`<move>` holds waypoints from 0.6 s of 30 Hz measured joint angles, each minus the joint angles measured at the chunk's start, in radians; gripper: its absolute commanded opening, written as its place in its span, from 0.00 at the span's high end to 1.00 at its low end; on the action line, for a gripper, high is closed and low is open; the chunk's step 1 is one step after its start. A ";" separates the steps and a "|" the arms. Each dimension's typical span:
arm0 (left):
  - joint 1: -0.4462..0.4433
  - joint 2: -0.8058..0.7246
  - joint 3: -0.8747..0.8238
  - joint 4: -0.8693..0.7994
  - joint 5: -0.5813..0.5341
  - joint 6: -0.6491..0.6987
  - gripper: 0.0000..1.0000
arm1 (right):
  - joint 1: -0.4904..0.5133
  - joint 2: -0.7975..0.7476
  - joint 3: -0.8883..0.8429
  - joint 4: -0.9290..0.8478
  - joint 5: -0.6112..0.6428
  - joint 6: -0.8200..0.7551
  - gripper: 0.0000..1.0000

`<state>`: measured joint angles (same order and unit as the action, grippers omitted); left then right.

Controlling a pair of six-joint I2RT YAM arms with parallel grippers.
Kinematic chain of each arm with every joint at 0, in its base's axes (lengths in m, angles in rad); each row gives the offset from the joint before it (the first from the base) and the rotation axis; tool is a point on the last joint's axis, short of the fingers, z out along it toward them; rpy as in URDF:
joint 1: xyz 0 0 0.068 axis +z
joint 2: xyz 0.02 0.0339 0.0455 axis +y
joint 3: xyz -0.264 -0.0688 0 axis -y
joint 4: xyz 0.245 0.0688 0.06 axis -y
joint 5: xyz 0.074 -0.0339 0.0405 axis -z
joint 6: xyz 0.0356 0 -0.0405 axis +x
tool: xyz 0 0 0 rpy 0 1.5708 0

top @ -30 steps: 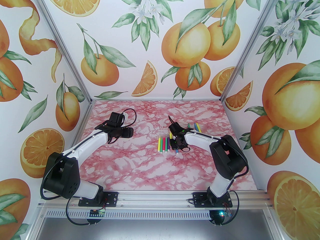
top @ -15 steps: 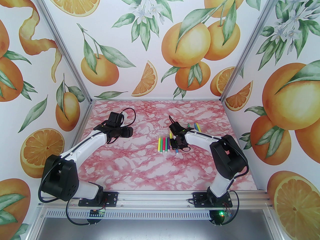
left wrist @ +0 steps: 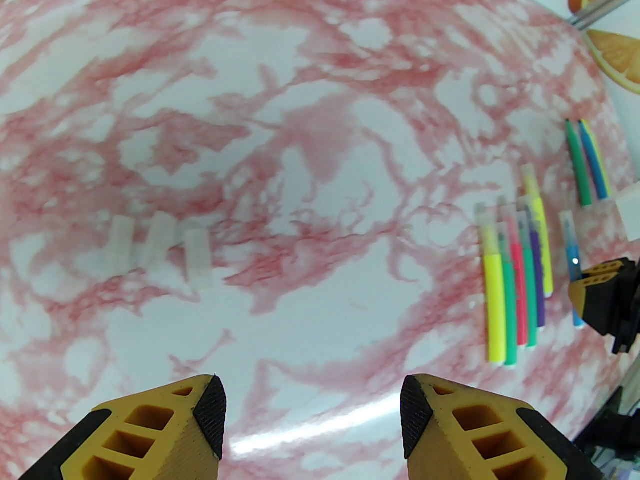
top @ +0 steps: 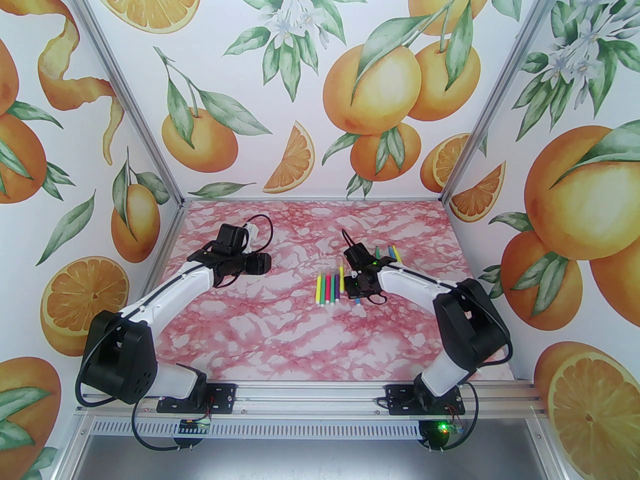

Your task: Open the pen caps

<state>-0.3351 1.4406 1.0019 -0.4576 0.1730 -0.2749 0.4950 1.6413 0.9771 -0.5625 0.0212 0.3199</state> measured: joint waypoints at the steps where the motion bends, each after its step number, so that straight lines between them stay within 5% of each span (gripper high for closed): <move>1: -0.007 0.001 0.000 0.013 0.016 -0.010 0.38 | 0.000 -0.013 -0.006 0.013 -0.017 -0.006 0.90; 18: -0.105 0.108 0.000 0.262 0.261 -0.183 0.39 | 0.002 -0.143 -0.089 0.226 -0.341 -0.049 0.90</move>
<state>-0.4400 1.5482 1.0019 -0.1955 0.4343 -0.4580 0.4969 1.4979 0.8883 -0.3367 -0.3199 0.2710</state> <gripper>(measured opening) 0.608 0.127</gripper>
